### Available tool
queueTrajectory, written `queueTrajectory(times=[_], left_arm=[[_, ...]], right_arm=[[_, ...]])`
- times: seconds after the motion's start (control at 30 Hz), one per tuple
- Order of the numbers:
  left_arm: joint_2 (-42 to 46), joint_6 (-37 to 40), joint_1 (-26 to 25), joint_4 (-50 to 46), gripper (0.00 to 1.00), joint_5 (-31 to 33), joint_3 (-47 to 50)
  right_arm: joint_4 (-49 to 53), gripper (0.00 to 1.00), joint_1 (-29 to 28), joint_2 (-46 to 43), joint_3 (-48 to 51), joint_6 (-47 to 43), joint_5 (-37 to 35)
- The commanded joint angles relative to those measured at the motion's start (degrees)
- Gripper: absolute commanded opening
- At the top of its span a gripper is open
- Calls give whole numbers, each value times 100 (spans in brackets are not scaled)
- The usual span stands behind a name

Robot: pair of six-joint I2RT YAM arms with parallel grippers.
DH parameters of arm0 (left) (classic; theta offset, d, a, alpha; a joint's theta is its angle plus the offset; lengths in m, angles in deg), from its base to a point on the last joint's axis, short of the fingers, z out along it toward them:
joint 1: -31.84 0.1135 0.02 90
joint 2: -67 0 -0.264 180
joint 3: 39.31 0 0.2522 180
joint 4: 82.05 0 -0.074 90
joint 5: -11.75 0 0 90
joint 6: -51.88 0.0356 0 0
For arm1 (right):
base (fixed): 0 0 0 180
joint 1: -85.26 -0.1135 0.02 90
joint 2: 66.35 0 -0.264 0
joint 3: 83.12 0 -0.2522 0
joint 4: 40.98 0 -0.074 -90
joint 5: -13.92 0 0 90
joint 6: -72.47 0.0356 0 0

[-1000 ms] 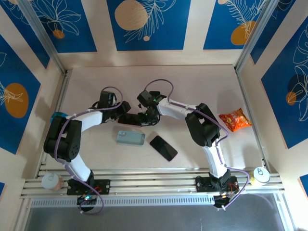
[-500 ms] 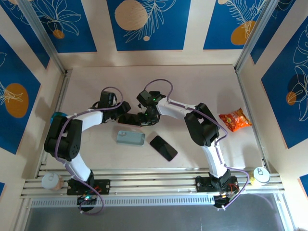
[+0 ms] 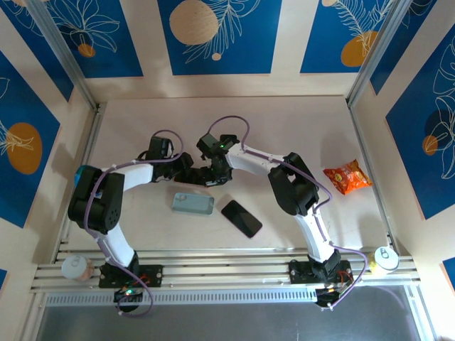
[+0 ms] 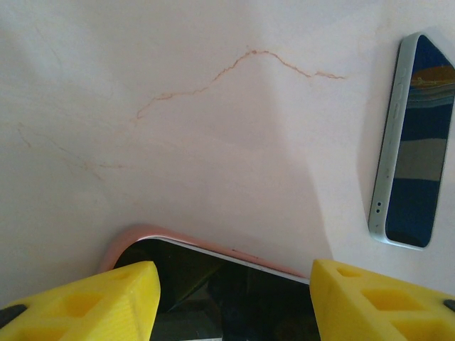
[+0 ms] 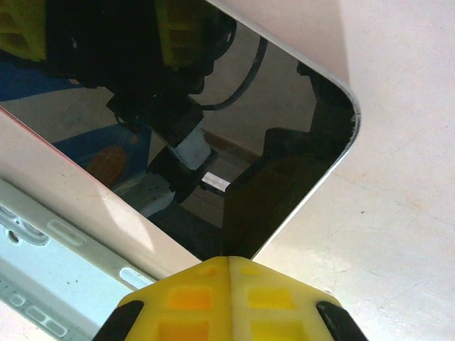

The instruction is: Put the phone into the phone case

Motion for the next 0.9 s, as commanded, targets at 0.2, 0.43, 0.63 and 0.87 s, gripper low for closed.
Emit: queueTrajectory(times=[0.2, 0.43, 0.63, 0.87], left_arm=[[-48, 162, 42, -168, 60, 29, 108], [3, 132, 42, -115, 60, 60, 271], [13, 69, 46, -11, 59, 60, 416], [35, 43, 42, 27, 59, 64, 479]], right_arm=[[58, 0, -390, 1396, 378, -182, 17], [149, 0, -462, 1645, 342, -210, 126], [305, 0, -501, 1905, 228, -254, 266], [383, 0, -519, 2053, 127, -278, 376]])
